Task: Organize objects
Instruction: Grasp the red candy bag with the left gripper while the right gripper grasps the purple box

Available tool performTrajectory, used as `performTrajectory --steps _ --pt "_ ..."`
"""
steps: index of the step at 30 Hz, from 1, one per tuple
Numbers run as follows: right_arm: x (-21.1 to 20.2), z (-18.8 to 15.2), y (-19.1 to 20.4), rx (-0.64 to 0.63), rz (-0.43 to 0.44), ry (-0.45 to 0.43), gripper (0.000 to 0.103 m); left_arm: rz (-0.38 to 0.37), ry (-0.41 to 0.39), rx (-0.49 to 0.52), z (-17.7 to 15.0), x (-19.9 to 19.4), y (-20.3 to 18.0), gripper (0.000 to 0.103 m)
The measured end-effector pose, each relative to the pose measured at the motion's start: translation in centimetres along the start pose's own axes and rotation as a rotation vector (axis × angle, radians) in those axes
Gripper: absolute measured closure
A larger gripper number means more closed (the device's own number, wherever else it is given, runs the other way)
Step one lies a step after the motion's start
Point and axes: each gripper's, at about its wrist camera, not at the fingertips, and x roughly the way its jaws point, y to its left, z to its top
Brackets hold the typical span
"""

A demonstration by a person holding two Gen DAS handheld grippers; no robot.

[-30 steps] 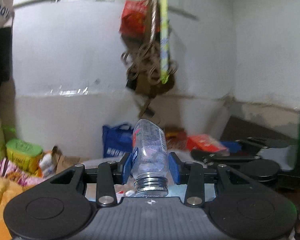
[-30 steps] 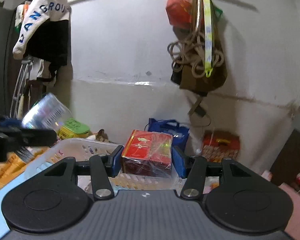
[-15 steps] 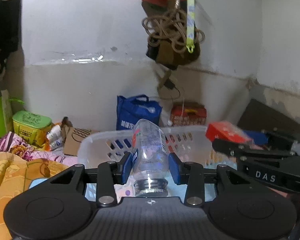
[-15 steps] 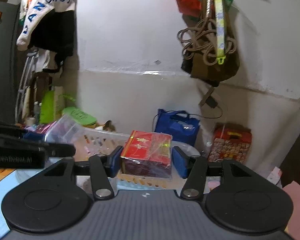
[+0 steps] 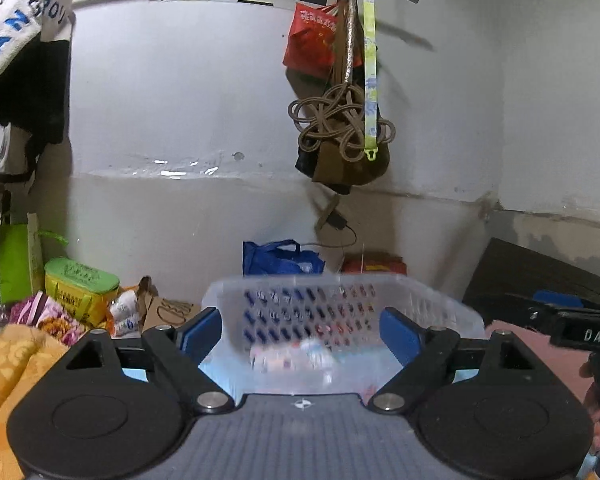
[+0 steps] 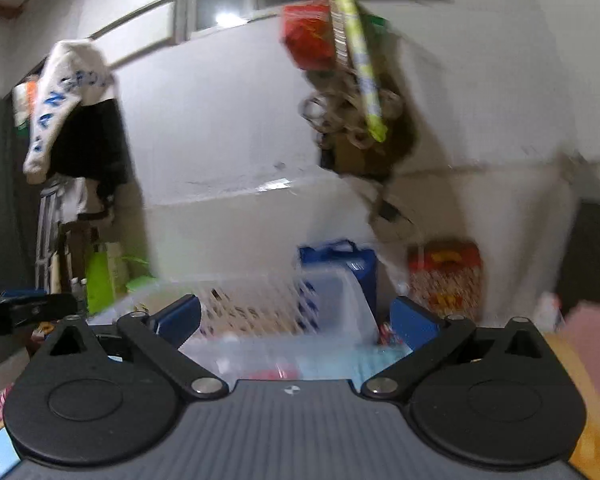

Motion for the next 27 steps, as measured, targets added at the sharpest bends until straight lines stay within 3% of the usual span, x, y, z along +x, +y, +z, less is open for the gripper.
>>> performTrajectory --steps 3,5,8,13,14,16,20,27 --pt "1.6 -2.5 -0.9 0.01 -0.003 0.125 0.0 0.017 0.042 0.039 -2.0 -0.1 0.2 0.013" --pt "2.9 -3.9 -1.0 -0.003 0.014 0.206 0.006 0.041 0.085 0.037 -3.0 0.6 0.8 0.013" --pt "4.2 -5.1 -0.6 -0.021 0.054 0.285 0.016 0.049 0.188 0.003 -4.6 2.5 2.0 0.013" --pt "5.3 -6.7 1.5 -0.167 0.107 0.35 0.023 0.063 0.244 0.026 -6.3 3.9 2.3 0.013" --pt "5.6 -7.0 2.0 -0.191 0.108 0.36 0.025 0.063 0.252 0.029 -6.4 4.1 2.4 0.013" --pt "5.9 -7.5 2.6 -0.237 0.112 0.385 0.043 0.054 0.278 0.02 -6.7 4.4 2.6 0.013" --pt "5.2 -7.8 2.7 -0.269 0.114 0.374 0.046 0.055 0.302 0.019 -7.3 4.2 2.6 0.013" --pt "4.2 -7.8 1.6 -0.207 0.073 0.316 0.05 0.042 0.344 0.047 -8.2 4.7 1.6 0.013"
